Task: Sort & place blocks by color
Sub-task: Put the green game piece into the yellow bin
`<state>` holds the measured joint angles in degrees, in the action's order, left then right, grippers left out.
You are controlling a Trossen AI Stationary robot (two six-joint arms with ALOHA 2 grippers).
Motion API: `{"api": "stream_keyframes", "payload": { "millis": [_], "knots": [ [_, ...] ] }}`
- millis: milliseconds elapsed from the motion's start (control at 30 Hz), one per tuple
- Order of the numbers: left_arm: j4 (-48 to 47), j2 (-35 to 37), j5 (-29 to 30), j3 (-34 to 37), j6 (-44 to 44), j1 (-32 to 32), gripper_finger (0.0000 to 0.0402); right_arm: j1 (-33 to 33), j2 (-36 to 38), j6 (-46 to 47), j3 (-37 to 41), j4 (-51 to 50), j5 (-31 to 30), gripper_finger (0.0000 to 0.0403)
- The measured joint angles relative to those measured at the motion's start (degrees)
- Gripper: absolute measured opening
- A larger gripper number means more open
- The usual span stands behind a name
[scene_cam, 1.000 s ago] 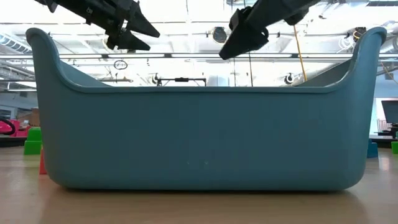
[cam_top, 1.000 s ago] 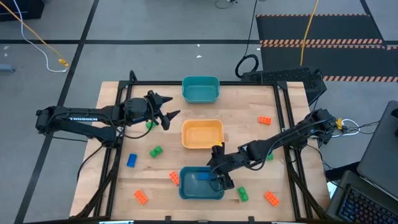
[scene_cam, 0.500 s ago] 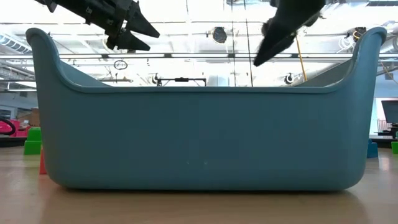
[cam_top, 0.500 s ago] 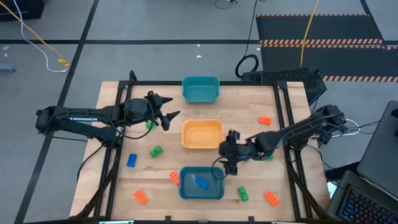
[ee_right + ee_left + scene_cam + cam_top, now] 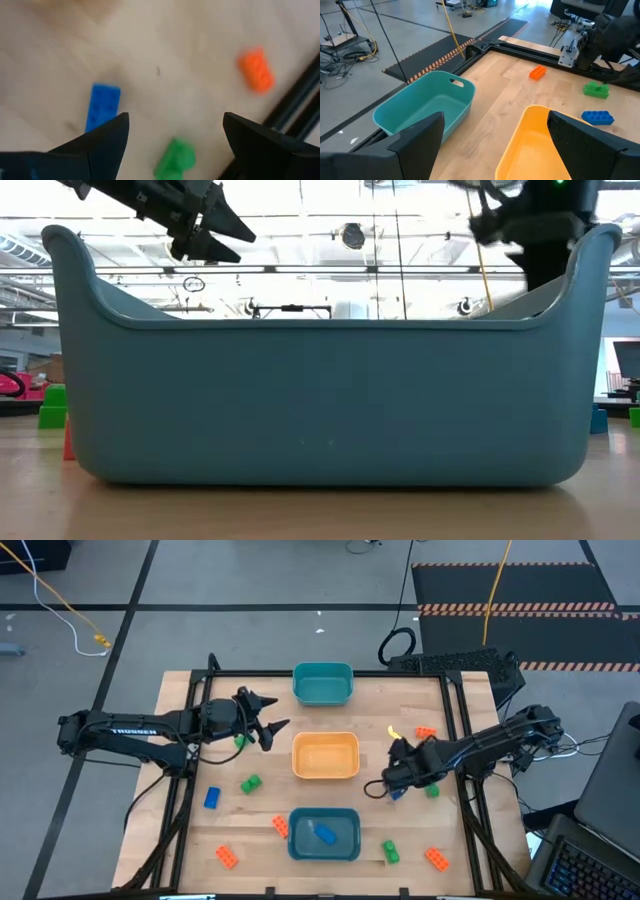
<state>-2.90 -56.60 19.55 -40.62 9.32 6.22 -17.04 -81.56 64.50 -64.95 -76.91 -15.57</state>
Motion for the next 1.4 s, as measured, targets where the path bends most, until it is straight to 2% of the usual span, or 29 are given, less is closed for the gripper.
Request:
{"api": "stream_keyframes", "payload": {
  "millis": [367, 467, 767, 1033, 1167, 1333, 1400],
  "knots": [
    [-0.02, 0.02, 0.0, 0.0, 0.07, 0.0, 0.0356, -0.04, -0.08, 6.13, 15.01, 3.45, 17.08, 0.0314],
    [-0.04, 0.02, 0.0, 0.0, 0.02, 0.0, 0.0356, 0.0, -0.08, 6.5, 17.57, 4.86, 18.85, 0.0314],
    [-0.07, 0.02, 0.0, 0.0, 0.0, 0.0, 0.0356, -0.02, 0.16, 5.54, 20.39, 13.24, 18.88, 0.0298],
    [-0.2, 0.02, 0.0, 0.0, 0.0, 0.0, 0.0356, -0.06, 0.13, 5.14, 23.87, 16.61, 21.87, 0.0248],
    [-0.17, 0.02, 0.0, 0.0, -0.1, 0.0, 0.0356, -0.04, 0.14, 3.09, 24.07, 16.97, 21.72, 0.0201],
    [-0.17, 0.02, 0.02, 0.0, -0.59, 0.0, 0.0356, -0.04, 0.18, -1.19, 23.97, 17.17, 21.67, 0.0119],
    [-0.14, 0.02, 0.02, 0.0, -0.61, 0.0, 0.0356, 0.13, 0.29, -3.85, 23.37, 17.47, 21.17, 0.0118]
  ]
}}
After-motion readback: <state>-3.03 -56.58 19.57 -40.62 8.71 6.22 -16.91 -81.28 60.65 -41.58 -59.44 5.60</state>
